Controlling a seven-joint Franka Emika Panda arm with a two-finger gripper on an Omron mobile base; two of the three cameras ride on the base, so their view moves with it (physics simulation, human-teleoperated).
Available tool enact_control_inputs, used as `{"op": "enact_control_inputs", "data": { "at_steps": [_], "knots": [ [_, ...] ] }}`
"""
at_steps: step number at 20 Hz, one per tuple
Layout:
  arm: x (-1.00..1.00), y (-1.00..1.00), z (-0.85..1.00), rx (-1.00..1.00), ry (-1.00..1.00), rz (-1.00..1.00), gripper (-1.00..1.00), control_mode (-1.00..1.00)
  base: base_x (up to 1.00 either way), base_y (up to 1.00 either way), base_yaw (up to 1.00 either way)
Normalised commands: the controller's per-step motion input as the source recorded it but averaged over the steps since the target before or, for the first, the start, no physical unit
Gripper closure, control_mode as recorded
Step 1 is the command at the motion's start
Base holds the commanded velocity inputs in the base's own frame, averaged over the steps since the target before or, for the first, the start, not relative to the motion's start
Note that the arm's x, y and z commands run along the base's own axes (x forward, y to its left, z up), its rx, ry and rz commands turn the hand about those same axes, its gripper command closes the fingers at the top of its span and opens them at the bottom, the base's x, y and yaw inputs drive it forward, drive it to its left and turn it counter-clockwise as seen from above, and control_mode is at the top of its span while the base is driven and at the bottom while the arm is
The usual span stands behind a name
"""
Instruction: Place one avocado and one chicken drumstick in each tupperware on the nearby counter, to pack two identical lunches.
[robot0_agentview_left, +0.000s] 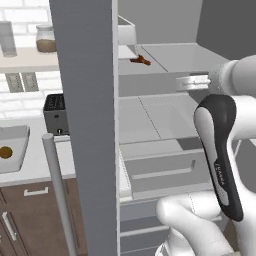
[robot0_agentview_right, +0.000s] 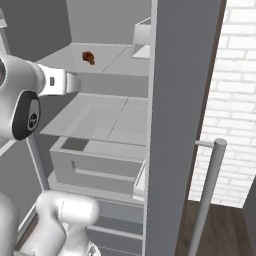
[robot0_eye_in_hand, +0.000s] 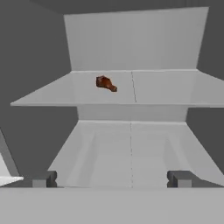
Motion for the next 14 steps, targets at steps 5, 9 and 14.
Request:
{"op": "enact_control_inputs", "data": {
  "at_steps": [5,9,14],
  "knots": [
    [0.8,0.23,0.13,-0.02,0.08,0.0,-1.0,-1.0,0.0,0.0,0.0],
    [0.99,0.25,0.0,-0.04,0.18,0.02,-1.0,-1.0,0.0,0.0,0.0],
    [1.0,0.03,-0.09,0.0,0.05,0.09,-1.0,-1.0,0.0,0.0,0.0]
  ]
}}
